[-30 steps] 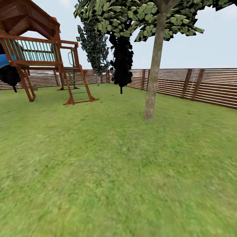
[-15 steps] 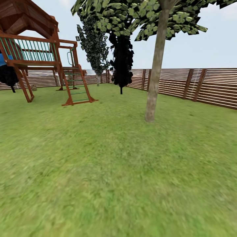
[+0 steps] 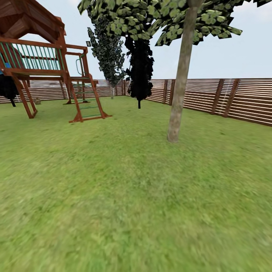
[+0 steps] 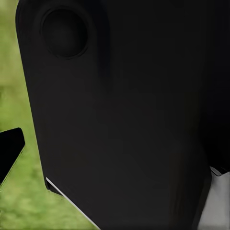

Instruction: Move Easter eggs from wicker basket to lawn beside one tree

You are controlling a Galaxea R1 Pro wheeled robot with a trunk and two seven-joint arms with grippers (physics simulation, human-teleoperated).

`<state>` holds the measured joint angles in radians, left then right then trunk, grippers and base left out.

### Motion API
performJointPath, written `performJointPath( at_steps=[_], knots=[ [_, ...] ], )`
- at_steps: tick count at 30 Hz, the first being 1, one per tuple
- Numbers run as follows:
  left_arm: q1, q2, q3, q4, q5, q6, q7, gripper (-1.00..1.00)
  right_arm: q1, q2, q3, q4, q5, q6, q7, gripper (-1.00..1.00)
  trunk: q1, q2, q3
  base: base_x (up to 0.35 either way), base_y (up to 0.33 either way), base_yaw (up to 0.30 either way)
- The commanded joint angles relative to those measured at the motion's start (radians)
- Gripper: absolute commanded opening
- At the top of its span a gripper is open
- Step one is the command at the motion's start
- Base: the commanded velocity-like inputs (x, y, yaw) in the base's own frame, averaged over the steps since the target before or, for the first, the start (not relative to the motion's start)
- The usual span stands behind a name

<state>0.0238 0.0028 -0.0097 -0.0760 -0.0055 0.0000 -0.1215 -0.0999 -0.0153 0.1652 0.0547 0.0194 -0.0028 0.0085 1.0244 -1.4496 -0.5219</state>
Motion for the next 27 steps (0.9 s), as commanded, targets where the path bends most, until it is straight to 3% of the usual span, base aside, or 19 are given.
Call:
performJointPath(
  at_steps=[1,21,27],
  knots=[
    [0.001,0.0,-0.001,-0.002,-0.001,0.0,-0.003,1.0,-0.001,0.0,0.005,0.002,0.002,0.0,0.001,1.0,0.001,0.0,-0.001,0.335,0.0,0.0],
    [0.001,0.0,0.0,-0.002,-0.001,0.0,-0.003,1.0,-0.001,0.0,0.005,0.002,0.002,0.0,0.001,1.0,0.001,0.0,-0.001,0.334,0.0,0.001],
    [0.001,0.0,0.0,-0.002,-0.001,0.0,-0.003,1.0,-0.001,0.001,0.005,0.002,0.002,0.0,0.001,1.0,0.001,0.0,-0.006,0.335,0.0,0.146]
  ],
)
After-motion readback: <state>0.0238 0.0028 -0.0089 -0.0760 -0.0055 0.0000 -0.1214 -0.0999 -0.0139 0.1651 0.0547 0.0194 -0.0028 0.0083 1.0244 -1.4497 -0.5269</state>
